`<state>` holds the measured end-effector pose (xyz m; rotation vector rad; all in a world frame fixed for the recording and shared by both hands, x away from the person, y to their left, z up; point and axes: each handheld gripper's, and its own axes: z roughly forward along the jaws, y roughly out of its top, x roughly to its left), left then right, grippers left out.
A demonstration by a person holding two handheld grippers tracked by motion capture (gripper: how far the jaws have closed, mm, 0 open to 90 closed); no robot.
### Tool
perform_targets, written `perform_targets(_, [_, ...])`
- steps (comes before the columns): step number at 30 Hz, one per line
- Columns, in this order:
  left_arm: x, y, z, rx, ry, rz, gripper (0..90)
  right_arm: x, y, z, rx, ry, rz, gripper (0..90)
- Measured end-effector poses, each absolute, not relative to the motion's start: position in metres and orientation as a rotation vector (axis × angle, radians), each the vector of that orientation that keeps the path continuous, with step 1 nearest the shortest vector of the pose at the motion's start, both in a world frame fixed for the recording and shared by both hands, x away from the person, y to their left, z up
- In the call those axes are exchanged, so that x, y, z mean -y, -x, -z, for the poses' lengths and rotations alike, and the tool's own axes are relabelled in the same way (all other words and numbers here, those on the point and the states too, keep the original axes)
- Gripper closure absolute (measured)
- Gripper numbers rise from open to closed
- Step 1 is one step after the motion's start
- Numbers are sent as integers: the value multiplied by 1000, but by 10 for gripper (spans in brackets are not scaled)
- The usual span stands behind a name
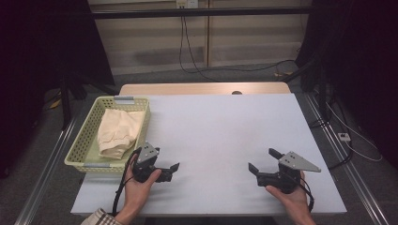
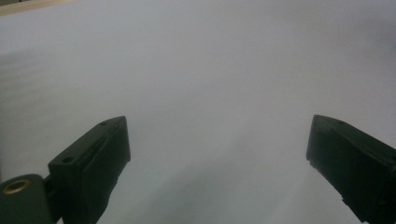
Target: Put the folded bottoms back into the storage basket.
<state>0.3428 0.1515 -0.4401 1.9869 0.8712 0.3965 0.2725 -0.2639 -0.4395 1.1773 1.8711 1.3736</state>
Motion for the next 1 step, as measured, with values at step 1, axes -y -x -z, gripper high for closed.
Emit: perform_targets(1, [-151, -344, 441, -875, -1984, -376, 65, 264, -273, 440, -1872, -1176, -1373, 55])
